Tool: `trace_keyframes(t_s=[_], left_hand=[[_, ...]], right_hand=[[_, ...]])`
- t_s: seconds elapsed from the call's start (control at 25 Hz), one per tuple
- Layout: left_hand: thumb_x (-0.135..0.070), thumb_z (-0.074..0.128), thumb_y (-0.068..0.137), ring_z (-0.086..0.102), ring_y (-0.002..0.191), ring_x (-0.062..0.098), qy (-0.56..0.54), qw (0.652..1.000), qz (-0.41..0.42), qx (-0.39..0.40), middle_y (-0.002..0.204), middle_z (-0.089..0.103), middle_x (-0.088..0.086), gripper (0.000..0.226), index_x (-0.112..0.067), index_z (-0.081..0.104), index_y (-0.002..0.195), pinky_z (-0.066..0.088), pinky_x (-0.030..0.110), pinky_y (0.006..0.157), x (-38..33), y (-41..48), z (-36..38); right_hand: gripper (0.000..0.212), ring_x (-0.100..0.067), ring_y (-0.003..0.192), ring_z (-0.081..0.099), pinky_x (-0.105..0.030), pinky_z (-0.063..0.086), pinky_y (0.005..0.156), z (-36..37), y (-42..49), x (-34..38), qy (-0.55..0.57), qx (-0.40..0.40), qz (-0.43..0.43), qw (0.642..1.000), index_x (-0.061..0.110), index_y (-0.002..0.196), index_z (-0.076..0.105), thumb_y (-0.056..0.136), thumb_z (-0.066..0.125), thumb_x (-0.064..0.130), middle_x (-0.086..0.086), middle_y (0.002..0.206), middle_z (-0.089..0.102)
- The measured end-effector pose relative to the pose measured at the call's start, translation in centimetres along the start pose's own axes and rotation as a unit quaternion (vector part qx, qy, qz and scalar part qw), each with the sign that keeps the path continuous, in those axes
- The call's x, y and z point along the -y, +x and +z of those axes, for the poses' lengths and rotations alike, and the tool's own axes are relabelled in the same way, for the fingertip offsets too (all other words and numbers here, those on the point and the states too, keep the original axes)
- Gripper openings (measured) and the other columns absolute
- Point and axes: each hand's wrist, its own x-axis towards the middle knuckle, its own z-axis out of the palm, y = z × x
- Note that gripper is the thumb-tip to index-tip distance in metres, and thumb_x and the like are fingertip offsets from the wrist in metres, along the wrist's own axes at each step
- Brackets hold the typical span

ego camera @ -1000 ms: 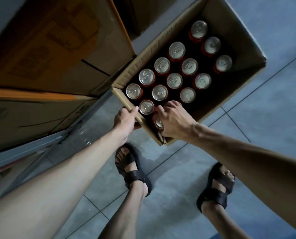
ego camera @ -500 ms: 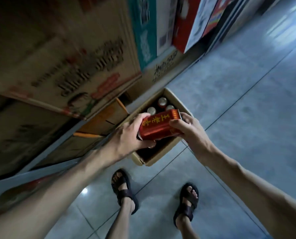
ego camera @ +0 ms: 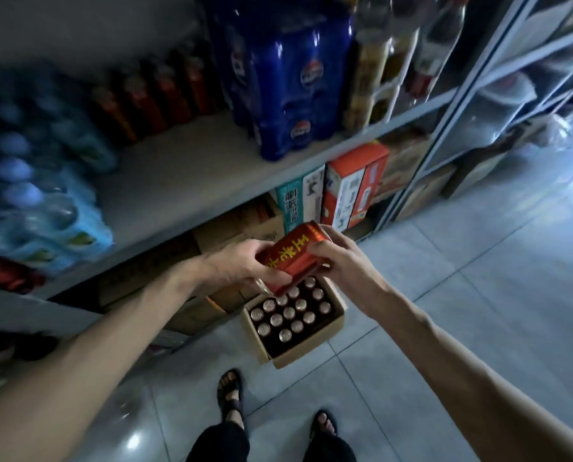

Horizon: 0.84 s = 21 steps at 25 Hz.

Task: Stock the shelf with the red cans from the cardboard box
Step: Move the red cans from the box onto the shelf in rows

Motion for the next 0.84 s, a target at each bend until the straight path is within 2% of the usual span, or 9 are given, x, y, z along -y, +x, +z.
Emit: trace_keyframes(t_s=[0.2,0.32,0.4,0.44,0.52,0.6,0.68,0.76,0.84], left_hand=[[-0.029,0.082,0.070,0.068,0.086,-0.004,-0.049,0.991,0.034,-0.116,0.112,0.065,-0.007,0.050,-0.039,0.053,0.109,0.053,0.011,0.066,-3.1,-6.5,0.7],[-0.049,0.086,0.053,0.068,0.093,0.005,-0.081,0.971,0.053,-0.218,0.110,0.068,-0.009,0.062,-0.040,0.055,0.106,0.054,0.022,0.079,-3.1,-9.0,-0.1],[-0.049,0.086,0.052,0.070,0.093,0.010,-0.127,0.952,0.058,-0.274,0.107,0.070,-0.006,0.071,-0.032,0.055,0.114,0.056,0.027,0.079,-2.6,-9.5,-1.2],[-0.046,0.087,0.055,0.071,0.091,0.011,-0.153,0.942,0.061,-0.293,0.107,0.070,-0.004,0.074,-0.026,0.054,0.118,0.056,0.026,0.076,-2.4,-9.3,-1.6],[-0.043,0.087,0.058,0.070,0.091,0.014,-0.154,0.927,0.065,-0.336,0.106,0.069,-0.001,0.075,-0.019,0.051,0.120,0.056,0.025,0.070,-2.6,-8.7,-2.9],[-0.044,0.086,0.060,0.066,0.092,0.012,-0.117,0.921,0.051,-0.367,0.104,0.066,-0.004,0.072,-0.021,0.050,0.118,0.052,0.024,0.070,-2.7,-7.9,-4.6],[-0.044,0.086,0.060,0.065,0.097,0.013,-0.133,0.929,0.058,-0.341,0.107,0.067,-0.004,0.074,-0.022,0.049,0.121,0.052,0.029,0.081,-2.0,-7.0,-6.7],[-0.043,0.086,0.056,0.067,0.102,0.015,-0.174,0.941,0.082,-0.278,0.112,0.068,-0.001,0.079,-0.023,0.050,0.123,0.052,0.037,0.093,-1.0,-6.6,-8.6],[-0.041,0.087,0.056,0.068,0.103,0.013,-0.200,0.943,0.089,-0.251,0.115,0.068,0.000,0.077,-0.023,0.052,0.122,0.052,0.039,0.097,0.0,-6.2,-10.1]], right_hand=[[0.063,-0.025,0.099,0.073,-0.046,0.053,0.098,4.4,-2.3,6.8,-0.016,0.027,0.054,0.998,0.011,0.121,0.061,0.069,0.087,0.035,-0.009,0.105,0.076],[0.076,-0.024,0.094,0.074,-0.041,0.058,0.088,8.0,-1.6,8.8,0.000,0.027,0.093,0.995,0.011,0.118,0.060,0.055,0.093,0.037,-0.009,0.102,0.077],[0.083,-0.024,0.092,0.075,-0.035,0.061,0.072,10.3,-0.2,9.7,-0.044,0.048,0.087,0.994,0.009,0.115,0.063,0.047,0.095,0.045,-0.010,0.099,0.077],[0.080,-0.023,0.090,0.075,-0.034,0.060,0.070,11.1,0.5,10.1,-0.075,0.061,0.081,0.992,0.011,0.115,0.064,0.051,0.093,0.048,-0.010,0.099,0.077],[0.073,-0.025,0.090,0.075,-0.040,0.060,0.079,12.5,2.1,11.0,-0.117,0.067,0.070,0.988,0.014,0.117,0.064,0.059,0.088,0.053,-0.009,0.099,0.077],[0.081,-0.028,0.093,0.074,-0.049,0.057,0.089,13.3,4.0,11.6,-0.138,0.057,0.060,0.987,0.015,0.118,0.064,0.054,0.088,0.057,-0.010,0.101,0.077],[0.081,-0.027,0.091,0.075,-0.051,0.058,0.086,13.9,6.0,12.0,-0.162,0.062,0.044,0.984,0.016,0.114,0.067,0.051,0.089,0.060,-0.009,0.098,0.077],[0.069,-0.023,0.089,0.075,-0.050,0.059,0.085,13.9,7.7,11.8,-0.191,0.065,0.034,0.979,0.019,0.109,0.070,0.055,0.087,0.058,-0.005,0.096,0.078],[0.062,-0.021,0.092,0.074,-0.048,0.057,0.090,13.8,9.2,11.3,-0.196,0.072,0.027,0.978,0.021,0.109,0.070,0.058,0.086,0.054,-0.003,0.098,0.077]])
